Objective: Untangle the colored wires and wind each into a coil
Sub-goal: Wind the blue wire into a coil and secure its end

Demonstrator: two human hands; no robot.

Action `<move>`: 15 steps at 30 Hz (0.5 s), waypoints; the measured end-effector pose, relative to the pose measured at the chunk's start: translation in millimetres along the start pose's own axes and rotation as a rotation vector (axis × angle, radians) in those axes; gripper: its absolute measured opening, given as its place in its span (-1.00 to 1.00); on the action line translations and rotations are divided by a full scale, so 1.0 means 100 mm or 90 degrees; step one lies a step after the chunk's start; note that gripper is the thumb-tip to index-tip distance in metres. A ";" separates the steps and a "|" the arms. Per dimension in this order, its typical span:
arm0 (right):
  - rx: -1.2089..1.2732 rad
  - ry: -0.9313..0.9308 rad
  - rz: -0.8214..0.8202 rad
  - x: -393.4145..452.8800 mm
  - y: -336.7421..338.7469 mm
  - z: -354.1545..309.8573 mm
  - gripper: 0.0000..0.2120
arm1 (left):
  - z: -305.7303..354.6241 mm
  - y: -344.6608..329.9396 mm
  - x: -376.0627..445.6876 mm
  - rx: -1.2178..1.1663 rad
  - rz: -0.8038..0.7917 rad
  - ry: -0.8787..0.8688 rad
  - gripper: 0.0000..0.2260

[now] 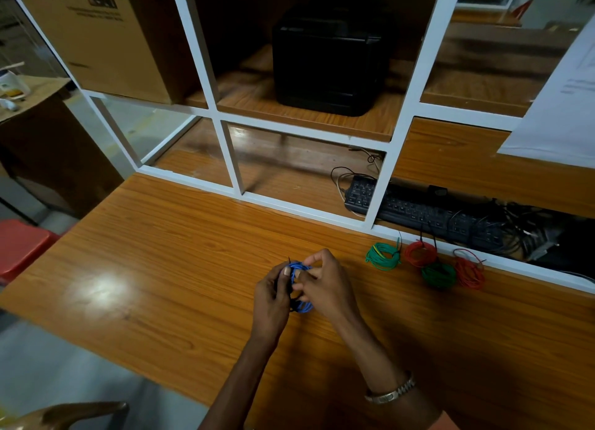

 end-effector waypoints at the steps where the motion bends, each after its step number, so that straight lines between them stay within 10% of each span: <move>1: -0.009 0.010 0.012 0.01 0.01 0.01 -0.80 | 0.00 0.01 0.01 -0.002 0.004 -0.002 -0.76; 15: -0.074 0.133 0.090 -0.01 0.07 -0.10 -0.95 | -0.03 -0.02 0.01 0.033 0.024 -0.036 -0.74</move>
Point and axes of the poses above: each hand's wrist, its own x-axis towards the middle knuckle, its own y-axis out of the back of the hand, z = x × y, the point moved 3 cm from there along x, towards the middle knuckle, and after that the axes turned 6 degrees about -y, right-handed, at the moved point
